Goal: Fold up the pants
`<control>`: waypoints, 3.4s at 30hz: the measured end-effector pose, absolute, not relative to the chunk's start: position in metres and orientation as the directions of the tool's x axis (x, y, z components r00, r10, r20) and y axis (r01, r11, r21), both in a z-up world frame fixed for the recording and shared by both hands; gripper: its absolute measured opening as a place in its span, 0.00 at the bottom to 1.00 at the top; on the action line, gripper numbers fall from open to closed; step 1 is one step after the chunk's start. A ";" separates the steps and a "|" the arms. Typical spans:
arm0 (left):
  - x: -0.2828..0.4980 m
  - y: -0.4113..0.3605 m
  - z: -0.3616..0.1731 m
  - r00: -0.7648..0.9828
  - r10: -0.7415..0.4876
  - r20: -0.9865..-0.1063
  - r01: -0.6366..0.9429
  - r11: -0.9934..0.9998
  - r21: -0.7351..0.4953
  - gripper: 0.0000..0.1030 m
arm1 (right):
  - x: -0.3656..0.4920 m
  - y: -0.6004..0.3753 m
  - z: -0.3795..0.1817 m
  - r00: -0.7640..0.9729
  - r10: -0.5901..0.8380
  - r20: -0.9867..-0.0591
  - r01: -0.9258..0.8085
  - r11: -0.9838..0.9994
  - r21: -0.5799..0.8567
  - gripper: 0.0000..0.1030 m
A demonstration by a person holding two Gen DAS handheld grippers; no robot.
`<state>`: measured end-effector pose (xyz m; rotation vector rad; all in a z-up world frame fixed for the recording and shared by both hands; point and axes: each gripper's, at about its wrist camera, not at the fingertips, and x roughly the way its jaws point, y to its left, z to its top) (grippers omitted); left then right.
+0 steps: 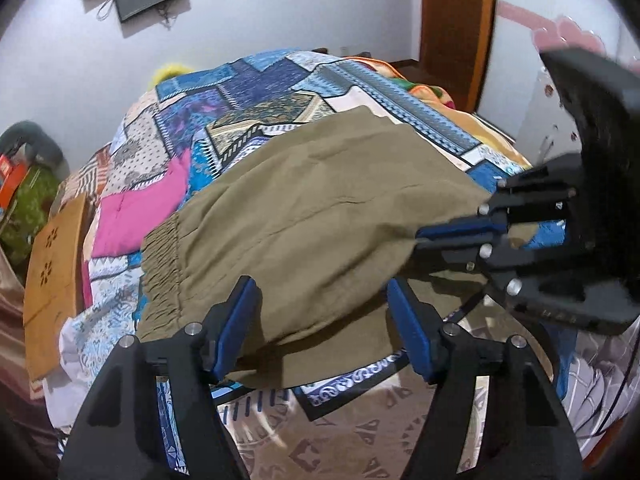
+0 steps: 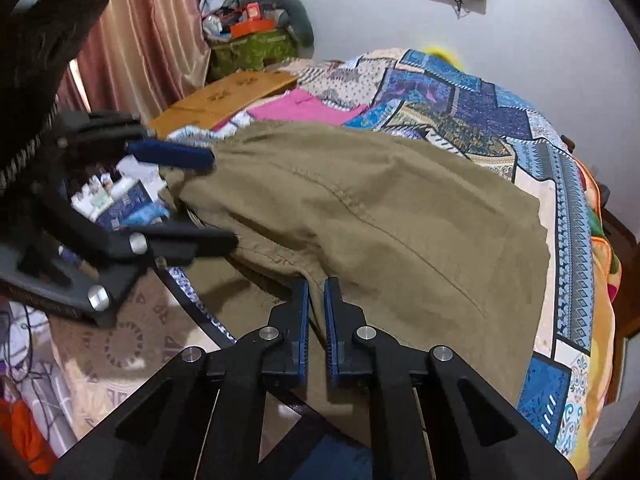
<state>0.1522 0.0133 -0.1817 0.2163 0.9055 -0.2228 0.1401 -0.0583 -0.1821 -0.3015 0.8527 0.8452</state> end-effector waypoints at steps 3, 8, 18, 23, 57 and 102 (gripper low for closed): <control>0.154 0.006 -0.186 0.592 -0.072 -0.802 0.291 0.948 0.129 0.57 | 0.141 -0.065 -0.172 0.373 0.559 -0.741 -0.750 0.652 0.115 0.05; 0.161 0.013 -0.191 0.564 -0.039 -0.825 0.242 0.963 0.120 0.23 | 0.135 -0.071 -0.159 0.372 0.583 -0.722 -0.746 0.651 0.141 0.05; 0.137 0.021 -0.187 0.551 -0.090 -0.829 0.253 0.965 0.064 0.19 | 0.117 -0.075 -0.160 0.353 0.604 -0.715 -0.755 0.635 0.164 0.05; 0.123 0.020 -0.192 0.548 -0.075 -0.833 0.250 0.965 0.078 0.21 | 0.112 -0.077 -0.172 0.342 0.598 -0.725 -0.743 0.644 0.181 0.07; 0.136 0.131 -0.202 0.543 -0.031 -0.839 -0.106 0.989 -0.105 0.49 | 0.129 -0.174 -0.210 0.452 0.373 -0.810 -0.332 0.913 0.236 0.32; 0.291 0.192 -0.243 0.486 -0.033 -0.873 -0.142 0.983 -0.117 0.86 | 0.284 0.015 -0.212 0.195 0.484 -0.853 -0.665 0.705 0.248 0.47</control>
